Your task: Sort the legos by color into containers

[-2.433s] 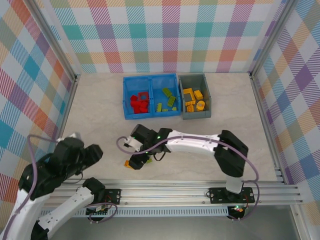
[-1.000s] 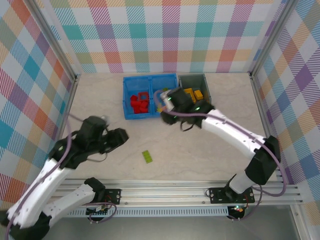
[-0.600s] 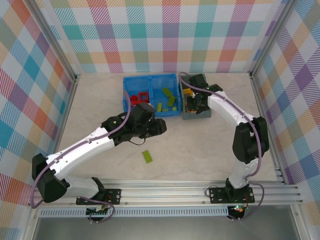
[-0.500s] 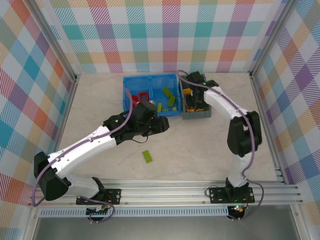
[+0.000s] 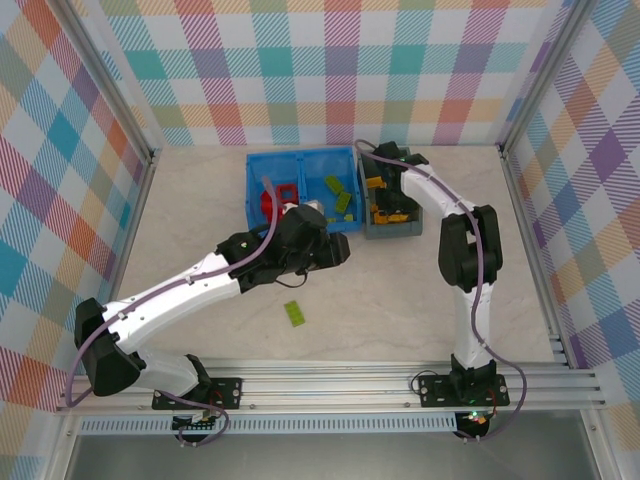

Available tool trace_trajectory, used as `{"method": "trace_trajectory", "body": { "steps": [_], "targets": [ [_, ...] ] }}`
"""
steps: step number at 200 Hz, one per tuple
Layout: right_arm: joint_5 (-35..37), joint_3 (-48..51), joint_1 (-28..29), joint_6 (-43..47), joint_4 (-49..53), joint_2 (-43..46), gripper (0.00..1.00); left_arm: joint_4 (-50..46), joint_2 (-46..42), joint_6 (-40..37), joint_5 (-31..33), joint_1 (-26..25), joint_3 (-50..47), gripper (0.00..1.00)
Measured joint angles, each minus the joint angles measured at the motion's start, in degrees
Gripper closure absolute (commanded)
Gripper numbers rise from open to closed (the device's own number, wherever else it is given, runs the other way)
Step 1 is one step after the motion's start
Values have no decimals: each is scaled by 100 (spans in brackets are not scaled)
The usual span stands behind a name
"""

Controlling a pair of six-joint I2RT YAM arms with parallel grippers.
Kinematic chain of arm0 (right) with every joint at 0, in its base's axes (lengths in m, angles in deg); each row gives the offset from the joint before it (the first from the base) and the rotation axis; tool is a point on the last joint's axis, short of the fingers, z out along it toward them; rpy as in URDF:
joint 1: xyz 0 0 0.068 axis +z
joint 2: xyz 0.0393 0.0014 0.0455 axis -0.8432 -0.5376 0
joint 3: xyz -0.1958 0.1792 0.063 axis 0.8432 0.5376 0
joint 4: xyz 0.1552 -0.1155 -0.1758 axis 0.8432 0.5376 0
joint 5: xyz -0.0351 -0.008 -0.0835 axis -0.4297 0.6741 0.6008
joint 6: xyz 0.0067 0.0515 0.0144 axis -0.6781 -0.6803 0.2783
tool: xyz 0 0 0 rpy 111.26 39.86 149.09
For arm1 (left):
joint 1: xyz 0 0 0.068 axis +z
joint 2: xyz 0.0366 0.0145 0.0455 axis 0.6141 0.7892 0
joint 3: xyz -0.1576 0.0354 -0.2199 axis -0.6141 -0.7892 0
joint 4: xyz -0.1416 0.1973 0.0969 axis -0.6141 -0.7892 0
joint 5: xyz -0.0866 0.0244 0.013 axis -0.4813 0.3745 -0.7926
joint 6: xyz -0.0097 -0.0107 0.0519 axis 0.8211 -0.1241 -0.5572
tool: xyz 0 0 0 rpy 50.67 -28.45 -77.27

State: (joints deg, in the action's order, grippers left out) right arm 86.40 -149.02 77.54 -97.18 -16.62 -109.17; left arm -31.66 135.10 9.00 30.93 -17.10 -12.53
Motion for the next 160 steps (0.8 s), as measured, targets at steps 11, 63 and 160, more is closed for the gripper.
{"method": "trace_trajectory", "body": {
  "steps": [11,63,160],
  "targets": [
    [-37,-15,-20,61,9,-11,46,2,13,2,31,-50,0,45],
    [-363,-22,-22,74,-28,28,46,-356,79,240,448,-164,-2,42],
    [-977,2874,1886,-125,-1001,4828,34,-1482,192,1692,675,-164,-1853,25]
  ]
}}
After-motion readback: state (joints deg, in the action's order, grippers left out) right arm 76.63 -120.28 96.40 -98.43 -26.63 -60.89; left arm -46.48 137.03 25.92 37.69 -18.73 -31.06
